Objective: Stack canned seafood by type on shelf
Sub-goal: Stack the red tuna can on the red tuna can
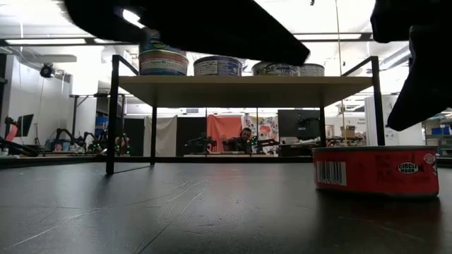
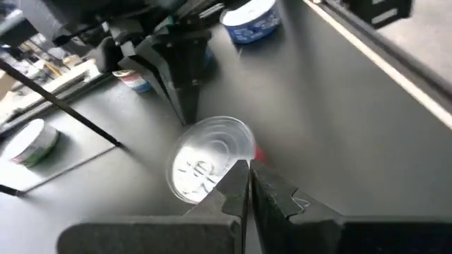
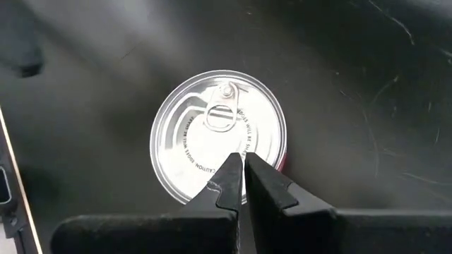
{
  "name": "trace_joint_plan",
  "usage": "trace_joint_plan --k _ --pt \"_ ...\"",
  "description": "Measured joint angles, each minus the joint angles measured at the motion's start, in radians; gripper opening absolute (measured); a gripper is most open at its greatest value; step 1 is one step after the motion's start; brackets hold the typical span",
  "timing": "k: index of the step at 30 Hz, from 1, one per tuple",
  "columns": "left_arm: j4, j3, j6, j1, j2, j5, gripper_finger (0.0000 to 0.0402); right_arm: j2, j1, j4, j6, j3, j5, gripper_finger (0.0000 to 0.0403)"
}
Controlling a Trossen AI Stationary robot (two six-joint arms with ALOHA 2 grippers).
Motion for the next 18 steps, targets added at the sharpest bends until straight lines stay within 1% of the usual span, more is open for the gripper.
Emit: trace_joint_plan --k 4,5,10,13,18 --pt "0.031 0.026 0.036 0.03 0.016 -0.102 0.0 -0.004 -0.004 -0.007 -0.018 0.002 0.007 0.0009" --pt "0.031 0.036 0.027 0.038 0.022 -0.109 0.0 -0.004 -0.004 -0.016 -0.017 0.002 0.007 0.0009" --pt "0.027 0.077 -0.09 0.046 0.076 -0.096 0.0 -0.005 0.015 -0.03 0.006 0.002 -0.008 0.0009" --pt "0.025 0.088 -0.124 0.039 0.112 -0.097 0.0 -0.006 0.034 -0.041 -0.002 0.002 -0.027 0.0009" --pt "0.021 0.12 -0.178 0.038 0.174 -0.099 0.0 -0.006 0.055 -0.047 0.0 0.002 -0.02 0.0009"
